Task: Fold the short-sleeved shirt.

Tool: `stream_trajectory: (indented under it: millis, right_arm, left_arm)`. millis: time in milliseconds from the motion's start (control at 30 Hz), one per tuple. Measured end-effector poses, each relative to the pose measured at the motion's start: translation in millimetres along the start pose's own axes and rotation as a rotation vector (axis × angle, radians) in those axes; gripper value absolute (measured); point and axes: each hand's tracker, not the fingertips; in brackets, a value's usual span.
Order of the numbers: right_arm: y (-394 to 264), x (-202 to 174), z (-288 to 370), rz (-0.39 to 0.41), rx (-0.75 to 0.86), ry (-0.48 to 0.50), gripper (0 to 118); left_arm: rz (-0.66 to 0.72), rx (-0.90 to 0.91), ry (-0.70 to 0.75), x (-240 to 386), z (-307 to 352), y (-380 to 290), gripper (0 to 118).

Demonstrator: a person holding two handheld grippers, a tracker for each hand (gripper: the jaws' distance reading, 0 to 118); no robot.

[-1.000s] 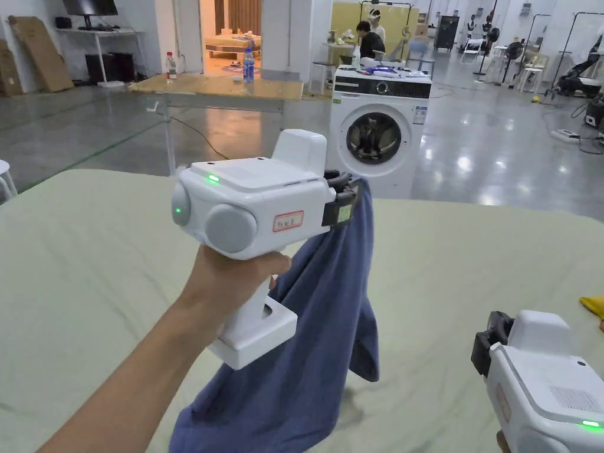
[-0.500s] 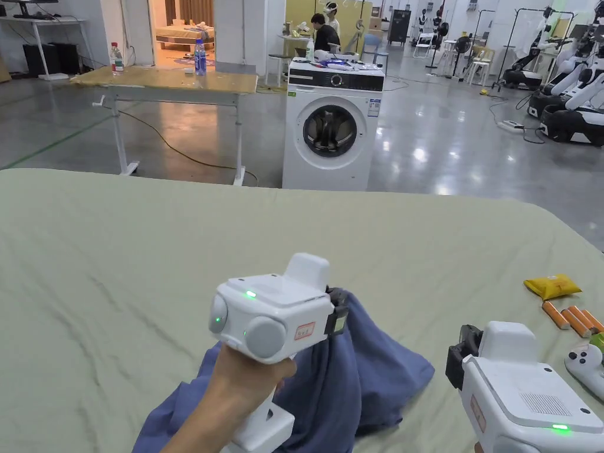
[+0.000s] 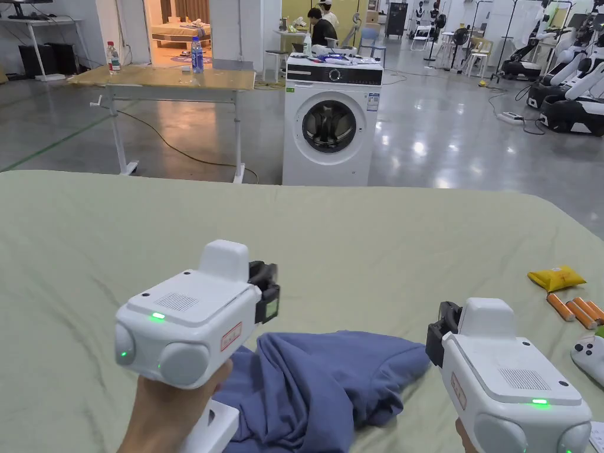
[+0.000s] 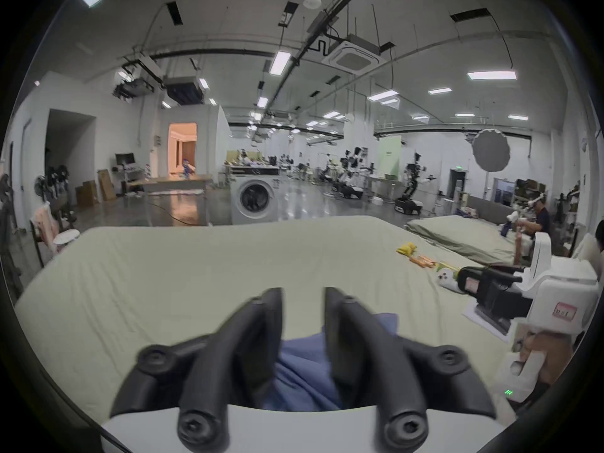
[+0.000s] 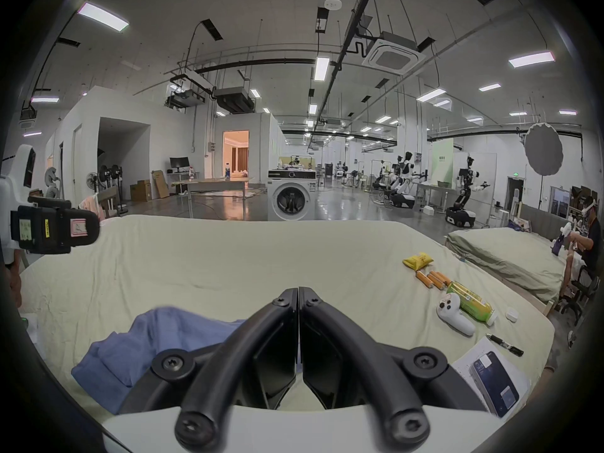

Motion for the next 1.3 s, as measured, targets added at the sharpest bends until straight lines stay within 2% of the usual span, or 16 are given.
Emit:
stream_trajectory:
  millis: [67,133,333,433,567,733,767,800,867,933,1067,1100,1200,1267,1300]
  right_arm:
    - [2.3,-2.6,-0.1,-0.007,0.010,0.008,0]
    - [3.6,-5.9,0.3,-0.007,0.020,0.008,0]
    - [4.8,-13.7,2.4,-0.005,0.032,0.025,0]
    - [1.8,-16.5,1.9,0.008,0.024,0.033,0]
    - [-9.5,-19.7,-1.9,0.015,-0.001,0.038,0]
    - [-22.6,-23.2,-5.4,0.003,-0.043,0.046,0]
    - [-24.1,-23.8,-5.8,0.006,-0.047,0.046,0]
    - [-26.1,-24.0,-6.4,0.008,-0.052,0.046,0]
    - [-28.0,-23.8,-6.9,0.011,-0.060,0.046,0]
    - [-29.7,-22.4,-7.2,0.012,-0.066,0.046,0]
    - [-32.9,-16.6,-9.5,0.013,-0.083,0.034,0]
    - [-33.7,-14.4,-10.1,0.012,-0.088,0.032,0]
    - [-36.4,-7.3,-13.8,0.019,-0.104,0.021,0]
    - [-36.8,-0.2,-20.6,0.015,-0.118,0.015,0]
    - [-36.4,4.7,-26.7,0.010,-0.131,0.011,0]
  left_arm:
    - [-0.009,0.014,0.053,-9.8,13.6,-6.7,6]
    - [-0.004,-0.002,0.074,-20.0,25.0,-13.3,0]
    - [0.117,-0.127,0.184,-59.3,50.1,-44.6,0]
    - [0.175,-0.245,0.158,-77.9,56.9,-63.4,0]
    - [0.146,-0.379,0.174,-87.8,64.0,-91.6,0]
    - [0.273,-0.552,0.138,-98.2,57.4,-126.1,0]
    - [0.268,-0.596,0.141,-97.6,53.1,-130.9,1]
    - [0.267,-0.623,0.146,-96.9,48.7,-136.5,9]
    - [0.264,-0.674,0.179,-95.6,41.7,-147.2,36]
    - [0.249,-0.716,0.214,-91.6,34.6,-156.7,53]
    - [0.214,-0.800,0.291,-86.0,24.1,-176.7,59]
    - [0.224,-0.774,0.274,-83.9,24.2,-179.3,59]
    - [0.150,-0.752,0.290,-73.6,27.6,-178.7,55]
    - [0.123,-0.742,0.255,-69.2,28.2,-177.8,36]
    - [0.113,-0.738,0.250,-68.1,27.8,-177.3,20]
